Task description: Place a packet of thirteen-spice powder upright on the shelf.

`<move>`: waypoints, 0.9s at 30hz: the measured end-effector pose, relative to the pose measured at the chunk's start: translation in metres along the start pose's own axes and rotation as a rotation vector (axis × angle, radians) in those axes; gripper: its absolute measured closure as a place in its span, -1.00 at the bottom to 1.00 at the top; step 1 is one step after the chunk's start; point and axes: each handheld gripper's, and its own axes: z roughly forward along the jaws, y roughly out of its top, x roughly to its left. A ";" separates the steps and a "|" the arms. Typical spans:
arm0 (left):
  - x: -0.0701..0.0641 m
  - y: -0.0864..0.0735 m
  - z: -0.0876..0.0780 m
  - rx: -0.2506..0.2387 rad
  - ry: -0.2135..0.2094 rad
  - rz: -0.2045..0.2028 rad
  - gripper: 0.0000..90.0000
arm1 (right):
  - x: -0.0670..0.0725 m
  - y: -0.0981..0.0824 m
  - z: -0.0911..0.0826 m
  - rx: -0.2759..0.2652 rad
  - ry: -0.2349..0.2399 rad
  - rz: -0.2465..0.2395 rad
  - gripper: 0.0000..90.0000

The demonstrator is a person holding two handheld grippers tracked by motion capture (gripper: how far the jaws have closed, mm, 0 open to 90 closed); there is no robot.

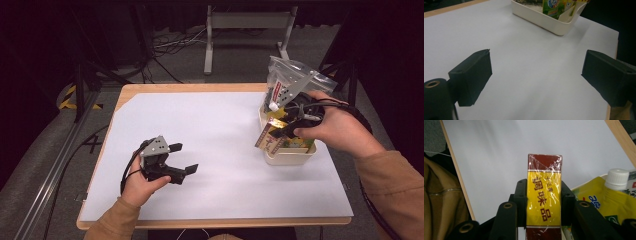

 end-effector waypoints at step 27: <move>0.015 -0.002 -0.008 0.016 0.008 -0.031 -0.87 | -0.024 -0.023 -0.007 0.078 -0.023 -0.185 0.51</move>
